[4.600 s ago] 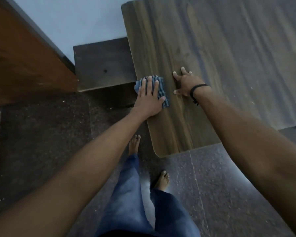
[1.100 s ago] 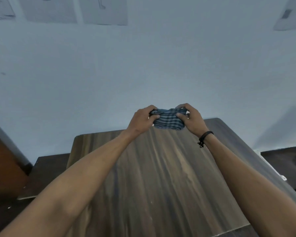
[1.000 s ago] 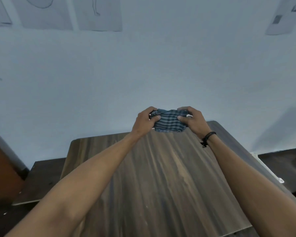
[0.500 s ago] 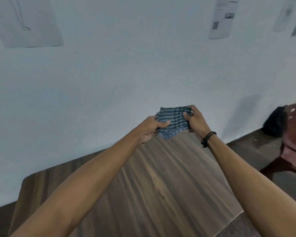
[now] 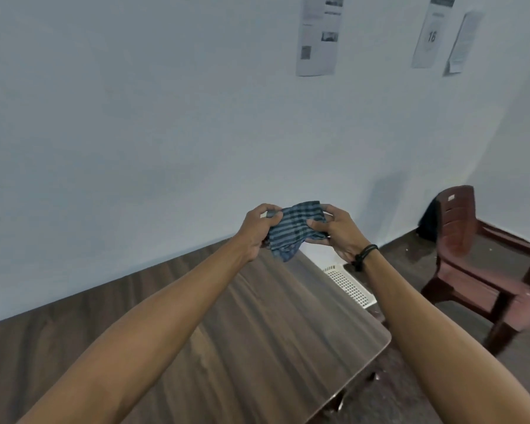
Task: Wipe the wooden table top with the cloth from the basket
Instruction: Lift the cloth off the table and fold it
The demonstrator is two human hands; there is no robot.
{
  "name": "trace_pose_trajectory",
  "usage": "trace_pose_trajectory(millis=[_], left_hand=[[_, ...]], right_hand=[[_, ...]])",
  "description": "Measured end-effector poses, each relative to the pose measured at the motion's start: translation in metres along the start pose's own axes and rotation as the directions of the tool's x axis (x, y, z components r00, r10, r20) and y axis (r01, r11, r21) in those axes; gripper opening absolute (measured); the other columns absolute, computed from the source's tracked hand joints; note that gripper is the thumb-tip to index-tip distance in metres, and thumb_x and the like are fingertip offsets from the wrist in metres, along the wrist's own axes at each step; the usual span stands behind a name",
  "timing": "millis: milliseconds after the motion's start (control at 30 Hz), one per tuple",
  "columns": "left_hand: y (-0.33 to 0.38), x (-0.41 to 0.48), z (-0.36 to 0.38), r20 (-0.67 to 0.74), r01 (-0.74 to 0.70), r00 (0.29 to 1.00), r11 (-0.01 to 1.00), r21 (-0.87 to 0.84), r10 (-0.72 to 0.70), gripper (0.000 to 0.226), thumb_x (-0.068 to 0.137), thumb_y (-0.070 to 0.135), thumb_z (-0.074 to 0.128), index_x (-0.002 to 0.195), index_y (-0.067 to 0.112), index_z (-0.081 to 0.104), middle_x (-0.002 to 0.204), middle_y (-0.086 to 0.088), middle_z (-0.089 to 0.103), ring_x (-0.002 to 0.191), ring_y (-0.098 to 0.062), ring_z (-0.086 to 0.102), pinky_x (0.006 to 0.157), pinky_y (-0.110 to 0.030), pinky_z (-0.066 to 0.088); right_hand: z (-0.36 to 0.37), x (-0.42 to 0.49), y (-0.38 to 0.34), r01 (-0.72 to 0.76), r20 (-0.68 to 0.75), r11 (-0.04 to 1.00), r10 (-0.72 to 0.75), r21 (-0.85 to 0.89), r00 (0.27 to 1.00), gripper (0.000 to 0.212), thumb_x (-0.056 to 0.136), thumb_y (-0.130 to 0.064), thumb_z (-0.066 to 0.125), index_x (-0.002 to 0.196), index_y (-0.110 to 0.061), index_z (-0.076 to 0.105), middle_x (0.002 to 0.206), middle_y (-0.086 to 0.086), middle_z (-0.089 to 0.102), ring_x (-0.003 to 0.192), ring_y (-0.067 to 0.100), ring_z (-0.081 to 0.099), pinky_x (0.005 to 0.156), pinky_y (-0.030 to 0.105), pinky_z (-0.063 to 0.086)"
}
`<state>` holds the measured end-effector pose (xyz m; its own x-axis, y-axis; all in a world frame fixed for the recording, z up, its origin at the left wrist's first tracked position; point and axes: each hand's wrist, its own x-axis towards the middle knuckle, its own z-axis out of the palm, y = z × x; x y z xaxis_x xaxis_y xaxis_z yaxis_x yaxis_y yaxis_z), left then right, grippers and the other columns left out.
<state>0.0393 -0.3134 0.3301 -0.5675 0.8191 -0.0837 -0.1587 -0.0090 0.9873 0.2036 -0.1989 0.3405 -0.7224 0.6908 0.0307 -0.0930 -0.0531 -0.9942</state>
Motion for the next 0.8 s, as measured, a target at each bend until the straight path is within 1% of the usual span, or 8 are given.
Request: trace_pose_trajectory(millis=[133,267,400,500,600,633,733,800], left_hand=[[-0.014,0.015,0.058,0.048,-0.009,0.999,1.000,-0.021,0.010,0.025,0.088,-0.001,0.072,0.106,0.016,0.068,0.107,-0.008,0.071,0.092,-0.020,0.069,0.076,-0.034,0.059],[-0.023,0.032,0.094,0.053,0.032,0.998,0.998,-0.047,-0.030,0.041,0.080,-0.005,0.078,0.118,0.003,0.066,0.108,-0.012,0.072,0.095,-0.022,0.071,0.073,-0.029,0.059],[-0.036,0.068,0.115,0.044,0.100,0.994,0.994,-0.049,-0.098,0.049,0.074,-0.005,0.083,0.120,-0.005,0.066,0.110,-0.017,0.073,0.097,-0.025,0.072,0.080,-0.031,0.060],[-0.045,0.102,0.127,-0.001,0.124,0.992,0.991,0.042,-0.124,0.045,0.073,-0.001,0.086,0.114,0.000,0.069,0.104,-0.013,0.075,0.096,-0.025,0.073,0.079,-0.032,0.061],[-0.059,0.138,0.142,-0.039,0.129,0.991,0.984,0.121,-0.125,0.043,0.078,0.004,0.084,0.116,0.008,0.066,0.105,-0.010,0.073,0.092,-0.021,0.072,0.066,-0.027,0.060],[-0.064,0.149,0.148,-0.042,0.128,0.991,0.983,0.130,-0.123,0.043,0.081,0.005,0.082,0.119,0.011,0.063,0.108,-0.011,0.071,0.093,-0.021,0.071,0.067,-0.030,0.061],[-0.087,0.178,0.166,-0.044,0.129,0.991,0.980,0.151,-0.124,0.040,0.092,0.007,0.070,0.125,0.019,0.052,0.114,-0.012,0.066,0.099,-0.023,0.069,0.079,-0.045,0.062],[-0.103,0.197,0.177,-0.062,0.142,0.989,0.978,0.152,-0.134,0.040,0.095,0.008,0.066,0.127,0.022,0.046,0.115,-0.013,0.063,0.100,-0.023,0.069,0.080,-0.047,0.062]], right_hand=[[-0.068,0.011,-0.005,-0.013,-0.025,1.000,0.012,-0.008,1.000,0.035,0.092,0.006,0.064,0.126,-0.002,0.058,0.117,0.015,0.069,0.096,0.026,0.073,0.077,0.039,0.063],[-0.113,0.031,-0.002,-0.024,-0.020,0.998,0.023,-0.064,1.000,0.027,0.095,0.006,0.060,0.121,-0.001,0.057,0.112,0.016,0.067,0.092,0.026,0.071,0.070,0.035,0.063],[-0.144,0.063,0.009,-0.051,-0.023,0.993,0.049,-0.104,0.999,0.019,0.097,0.004,0.060,0.113,-0.004,0.059,0.111,0.017,0.066,0.092,0.028,0.070,0.069,0.036,0.063],[-0.166,0.088,0.021,-0.082,-0.049,0.990,0.076,-0.119,0.996,0.016,0.097,0.002,0.060,0.111,-0.006,0.059,0.110,0.017,0.066,0.091,0.027,0.070,0.067,0.036,0.064],[-0.191,0.113,0.032,-0.143,-0.084,0.976,0.130,-0.162,0.988,0.014,0.098,-0.002,0.060,0.110,-0.009,0.058,0.113,0.016,0.066,0.093,0.027,0.070,0.066,0.039,0.064],[-0.200,0.122,0.036,-0.165,-0.093,0.969,0.150,-0.182,0.984,0.013,0.099,-0.004,0.059,0.111,-0.010,0.057,0.114,0.016,0.066,0.095,0.027,0.070,0.066,0.042,0.064],[-0.222,0.151,0.055,-0.210,-0.118,0.944,0.185,-0.255,0.976,0.015,0.102,-0.009,0.055,0.117,-0.011,0.052,0.113,0.015,0.067,0.097,0.028,0.070,0.069,0.047,0.063],[-0.236,0.171,0.070,-0.224,-0.138,0.920,0.189,-0.321,0.972,0.017,0.103,-0.012,0.054,0.119,-0.013,0.049,0.110,0.014,0.068,0.094,0.029,0.071,0.071,0.052,0.063]])
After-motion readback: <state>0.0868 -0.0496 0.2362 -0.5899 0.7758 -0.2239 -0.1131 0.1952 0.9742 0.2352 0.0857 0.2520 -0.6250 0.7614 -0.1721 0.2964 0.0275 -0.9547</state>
